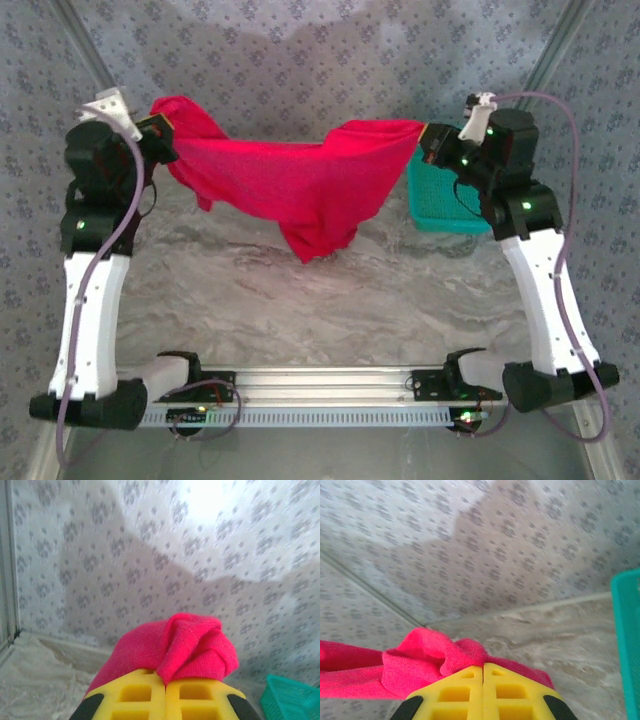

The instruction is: Fold the inside-out t-shirt

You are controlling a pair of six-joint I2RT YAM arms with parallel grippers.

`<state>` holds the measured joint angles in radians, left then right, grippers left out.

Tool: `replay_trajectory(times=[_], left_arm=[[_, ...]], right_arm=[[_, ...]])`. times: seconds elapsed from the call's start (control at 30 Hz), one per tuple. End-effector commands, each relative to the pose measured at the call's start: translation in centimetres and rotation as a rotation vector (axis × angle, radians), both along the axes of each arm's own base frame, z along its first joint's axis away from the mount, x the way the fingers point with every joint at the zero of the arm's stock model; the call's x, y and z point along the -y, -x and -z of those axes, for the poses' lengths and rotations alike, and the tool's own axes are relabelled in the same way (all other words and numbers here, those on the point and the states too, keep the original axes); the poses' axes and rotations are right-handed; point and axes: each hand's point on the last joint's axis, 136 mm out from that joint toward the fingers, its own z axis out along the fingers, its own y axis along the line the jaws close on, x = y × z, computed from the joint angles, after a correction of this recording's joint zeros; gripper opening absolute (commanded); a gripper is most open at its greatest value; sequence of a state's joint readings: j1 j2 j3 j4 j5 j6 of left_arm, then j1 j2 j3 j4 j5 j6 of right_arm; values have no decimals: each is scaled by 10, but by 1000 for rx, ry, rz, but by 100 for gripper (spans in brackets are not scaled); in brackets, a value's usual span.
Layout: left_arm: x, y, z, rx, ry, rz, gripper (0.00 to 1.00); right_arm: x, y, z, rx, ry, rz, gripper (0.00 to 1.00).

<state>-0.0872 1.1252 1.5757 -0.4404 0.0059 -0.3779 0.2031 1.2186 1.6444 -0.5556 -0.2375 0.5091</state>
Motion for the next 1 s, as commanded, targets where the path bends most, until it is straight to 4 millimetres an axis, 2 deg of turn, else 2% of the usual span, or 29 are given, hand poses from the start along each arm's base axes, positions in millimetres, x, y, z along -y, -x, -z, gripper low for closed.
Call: replay_trajectory(times=[0.0, 0.13, 0.2, 0.27, 0.33, 0.43, 0.5, 0.57, 0.6, 0.67, 0.7, 0.8, 0.83, 0.87, 0.9, 0.93, 0.97], left_arm=[[-4, 14, -3, -20, -6, -13, 0], [-6, 52, -37, 31, -17, -4, 0], [-5, 64, -51, 49, -36, 4, 0], [-3, 65, -52, 31, -53, 18, 0], [-2, 50, -40, -15, -72, 22, 0], [-3, 9, 3, -142, -96, 17, 0], [-9, -25, 42, -242, -98, 12, 0], [-20, -65, 90, -362, -59, 10, 0], [-26, -82, 106, -388, -39, 2, 0], [-38, -118, 154, -486, 15, -2, 0], [-41, -130, 171, -521, 30, -5, 0], [-51, -168, 228, -602, 44, -25, 0], [-54, -179, 246, -625, 46, -36, 10], [-58, -188, 262, -651, 45, -50, 31], [-61, -193, 273, -676, 37, -64, 44], [-68, -197, 283, -705, 20, -96, 54], [-76, -197, 288, -725, -5, -134, 60]], right_arm=[[-4, 29, -23, 14, -44, -55, 0], [0, 69, -67, 114, -91, -76, 0], [6, 85, -85, 158, -91, -64, 0], [10, 90, -93, 175, -80, -45, 0], [13, 81, -91, 169, -57, -22, 0], [9, 44, -74, 126, -26, -5, 0], [3, 12, -56, 76, -16, -5, 0], [-2, -27, -40, 47, 4, 15, 0], [-5, -45, -28, 17, 9, 16, 0], [-14, -89, -6, -24, 24, 16, 0], [-21, -108, 7, -52, 30, 10, 0], [-44, -174, 63, -166, 32, -22, 0], [-52, -193, 92, -242, 42, -22, 0], [-62, -211, 107, -275, 38, -36, 0], [-70, -225, 120, -301, 32, -48, 6], [-77, -237, 131, -324, 10, -58, 24], [-82, -246, 139, -336, -21, -67, 41]])
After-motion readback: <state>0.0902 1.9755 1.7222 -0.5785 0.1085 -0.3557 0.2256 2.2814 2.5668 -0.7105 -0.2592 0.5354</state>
